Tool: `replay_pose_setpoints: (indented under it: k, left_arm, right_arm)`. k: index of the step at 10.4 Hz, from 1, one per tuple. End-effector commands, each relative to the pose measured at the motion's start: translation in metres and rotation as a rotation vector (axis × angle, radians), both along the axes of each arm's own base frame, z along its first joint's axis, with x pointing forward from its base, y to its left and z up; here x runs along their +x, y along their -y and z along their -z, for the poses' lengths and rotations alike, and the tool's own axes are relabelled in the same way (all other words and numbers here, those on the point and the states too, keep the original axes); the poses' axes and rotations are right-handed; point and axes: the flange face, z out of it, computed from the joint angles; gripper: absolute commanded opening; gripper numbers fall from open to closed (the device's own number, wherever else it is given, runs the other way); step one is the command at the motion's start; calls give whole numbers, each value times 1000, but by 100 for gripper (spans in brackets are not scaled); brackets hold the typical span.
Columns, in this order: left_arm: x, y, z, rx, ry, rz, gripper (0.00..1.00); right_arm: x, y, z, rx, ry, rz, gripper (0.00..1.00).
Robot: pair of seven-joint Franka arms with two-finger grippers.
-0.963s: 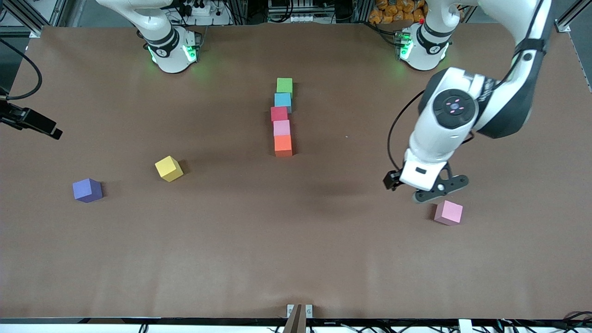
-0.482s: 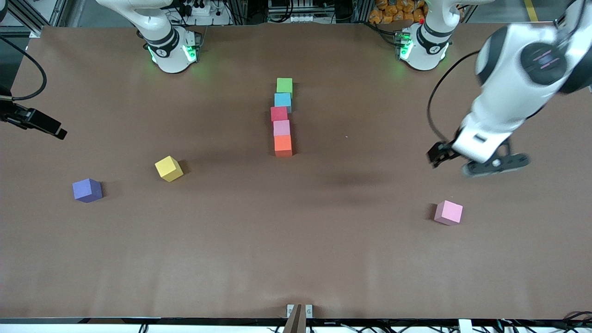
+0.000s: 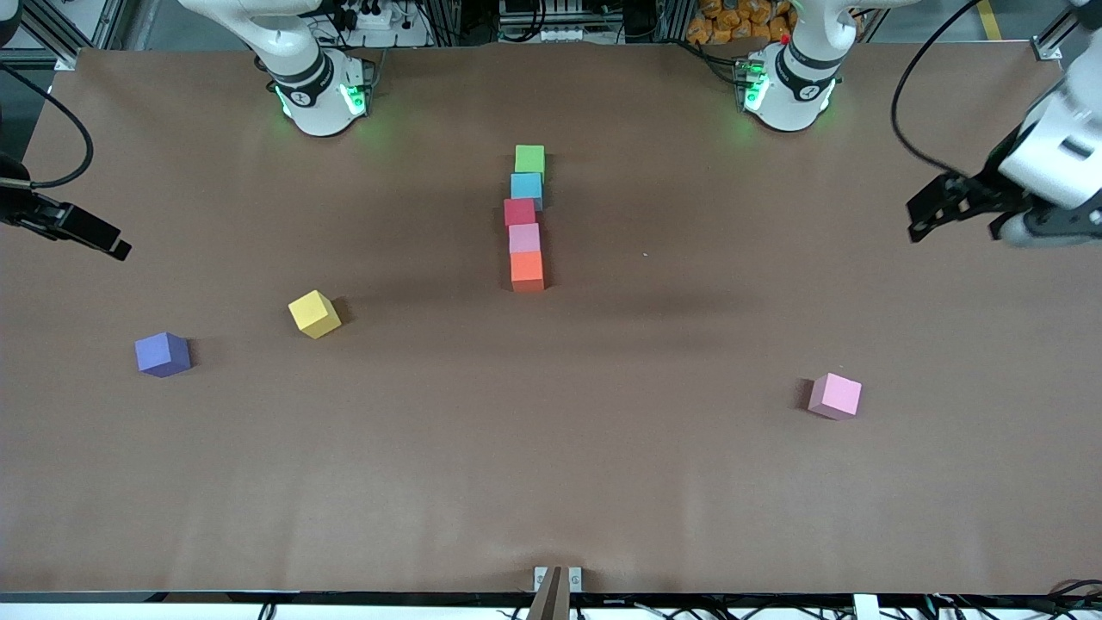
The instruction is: Arrange blocks into number 1
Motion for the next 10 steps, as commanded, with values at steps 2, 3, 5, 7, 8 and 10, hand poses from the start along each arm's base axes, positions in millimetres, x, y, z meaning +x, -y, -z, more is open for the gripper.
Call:
replay_pose_setpoints:
  k: [2, 3, 5, 7, 8, 10]
  left_arm:
    - [0, 2, -7, 21, -45, 44, 100]
    - [-1, 3, -13, 21, -38, 53, 100]
    - [-3, 3, -12, -14, -56, 50, 100]
    - [0, 10, -7, -35, -68, 52, 100]
    - [1, 11, -8, -36, -65, 51, 100]
    - [2, 8, -7, -31, -67, 56, 100]
  right_arm:
    - [-1, -1, -5, -12, -9, 19, 100]
    - [-1, -1, -5, -12, -9, 19, 100]
    - [-1, -1, -5, -12, -9, 20, 100]
    - [-1, -1, -5, -12, -9, 20, 100]
    - [-1, -1, -5, -12, -9, 22, 100]
    - [-1, -1, -5, -12, -9, 20, 100]
